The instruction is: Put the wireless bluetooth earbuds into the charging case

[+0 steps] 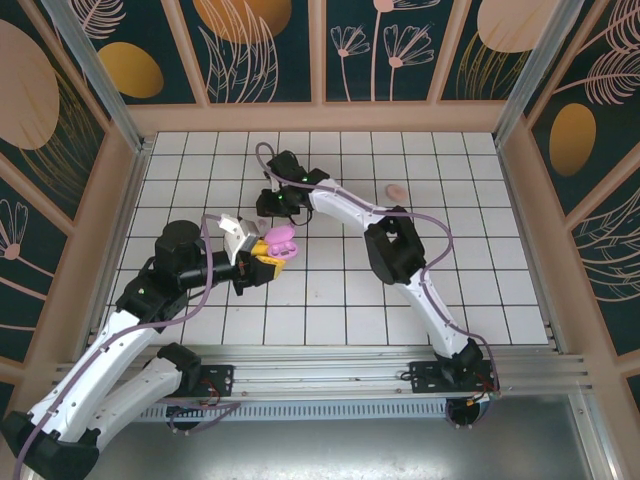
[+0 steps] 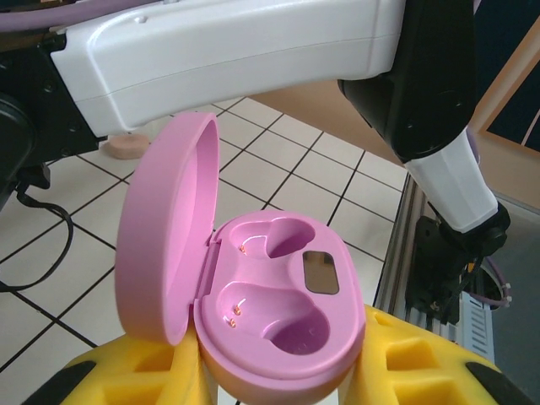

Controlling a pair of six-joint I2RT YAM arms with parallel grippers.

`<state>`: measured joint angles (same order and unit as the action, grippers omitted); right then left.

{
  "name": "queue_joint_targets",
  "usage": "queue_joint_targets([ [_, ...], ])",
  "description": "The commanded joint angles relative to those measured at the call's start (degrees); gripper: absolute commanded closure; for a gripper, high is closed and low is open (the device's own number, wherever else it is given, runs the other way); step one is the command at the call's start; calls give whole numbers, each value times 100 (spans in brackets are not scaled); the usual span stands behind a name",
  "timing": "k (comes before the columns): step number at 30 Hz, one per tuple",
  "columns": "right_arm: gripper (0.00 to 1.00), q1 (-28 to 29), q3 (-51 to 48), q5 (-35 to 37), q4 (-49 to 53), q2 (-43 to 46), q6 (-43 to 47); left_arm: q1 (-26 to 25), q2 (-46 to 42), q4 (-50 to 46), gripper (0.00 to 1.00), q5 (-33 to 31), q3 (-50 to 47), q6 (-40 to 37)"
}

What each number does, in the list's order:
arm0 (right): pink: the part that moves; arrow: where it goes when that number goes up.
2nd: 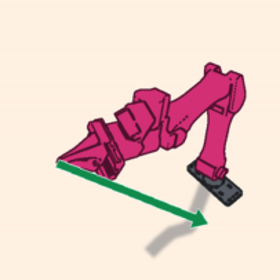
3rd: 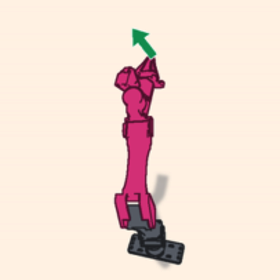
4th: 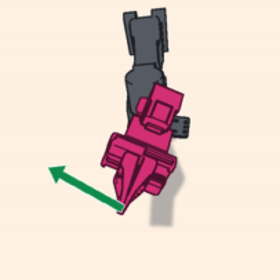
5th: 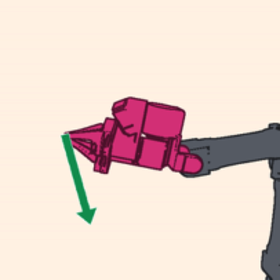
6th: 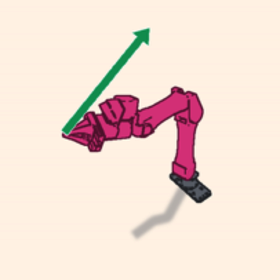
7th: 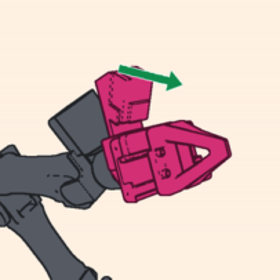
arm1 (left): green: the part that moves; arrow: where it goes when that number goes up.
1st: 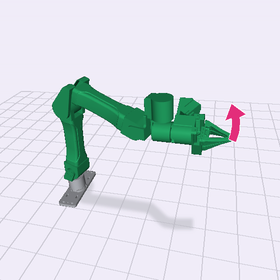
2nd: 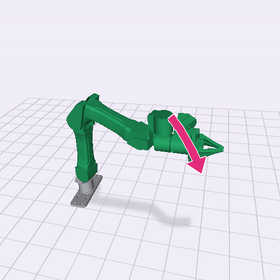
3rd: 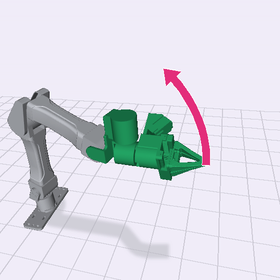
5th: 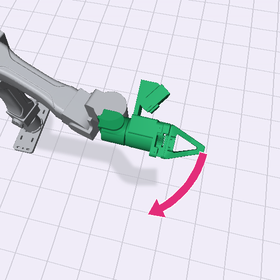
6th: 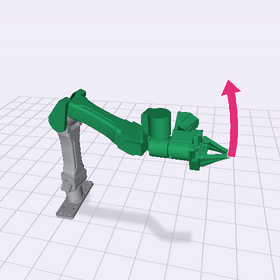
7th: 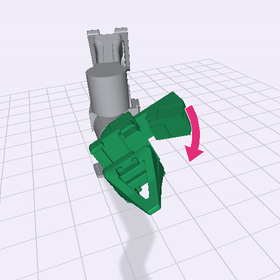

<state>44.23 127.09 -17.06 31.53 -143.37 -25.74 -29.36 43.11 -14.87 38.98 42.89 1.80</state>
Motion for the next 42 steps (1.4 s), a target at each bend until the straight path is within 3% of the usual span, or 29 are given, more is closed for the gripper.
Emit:
queue_joint_targets([
  [1,70,136,234,174,-8,-227,336,-23,-34,-33,100,159,-30,49],
  [32,64,235,533,239,-84,-713,414,-19,-172,-218,100,56,-87,-33],
  [42,74,254,608,238,-17,-927,346,-25,-251,-263,100,31,-123,-42],
])
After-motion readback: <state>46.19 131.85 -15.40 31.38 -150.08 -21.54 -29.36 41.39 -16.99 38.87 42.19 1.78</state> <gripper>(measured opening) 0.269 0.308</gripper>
